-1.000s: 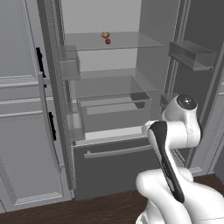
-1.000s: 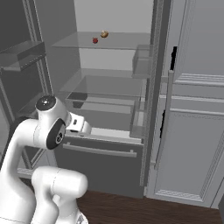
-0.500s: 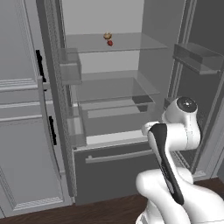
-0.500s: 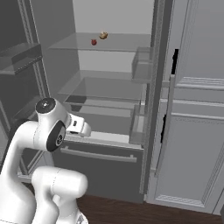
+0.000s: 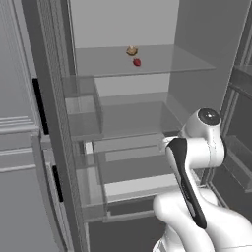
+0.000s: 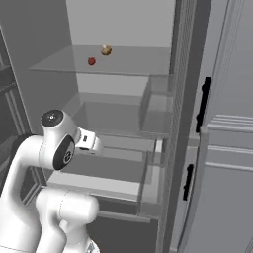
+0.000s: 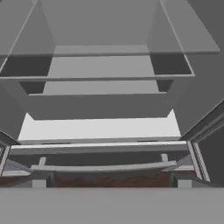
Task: Take the strawberry from the fridge and place it on top of the pancake, located on the dining counter.
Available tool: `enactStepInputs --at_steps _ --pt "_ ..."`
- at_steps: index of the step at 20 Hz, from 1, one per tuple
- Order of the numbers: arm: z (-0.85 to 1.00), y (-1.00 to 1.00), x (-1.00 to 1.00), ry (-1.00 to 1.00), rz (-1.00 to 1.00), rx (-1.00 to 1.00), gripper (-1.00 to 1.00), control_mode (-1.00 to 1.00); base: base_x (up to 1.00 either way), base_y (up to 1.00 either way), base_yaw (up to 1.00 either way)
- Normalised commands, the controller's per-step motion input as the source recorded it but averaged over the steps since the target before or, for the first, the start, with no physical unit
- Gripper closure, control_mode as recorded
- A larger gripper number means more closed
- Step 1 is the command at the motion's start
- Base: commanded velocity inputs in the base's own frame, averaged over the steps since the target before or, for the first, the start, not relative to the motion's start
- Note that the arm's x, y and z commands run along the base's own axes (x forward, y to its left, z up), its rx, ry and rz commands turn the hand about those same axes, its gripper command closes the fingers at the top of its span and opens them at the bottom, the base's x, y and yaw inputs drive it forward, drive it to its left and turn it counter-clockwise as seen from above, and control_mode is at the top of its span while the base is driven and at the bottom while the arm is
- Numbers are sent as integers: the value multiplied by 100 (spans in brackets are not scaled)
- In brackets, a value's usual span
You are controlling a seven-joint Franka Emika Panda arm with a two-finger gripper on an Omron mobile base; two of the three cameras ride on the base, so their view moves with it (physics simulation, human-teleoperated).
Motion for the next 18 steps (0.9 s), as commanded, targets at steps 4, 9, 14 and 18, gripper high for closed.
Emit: enactStepInputs --at_steps 4,9,14,18 --pt "0 0 0 0 0 0 -100 100 79 16 0" --pt "0 0 0 0 0 0 -100 100 66 11 0" --pt "0 0 0 0 0 0 -100 100 40 16 0" --pt "4 0 22 0 2 0 -100 -100 9 0 0"
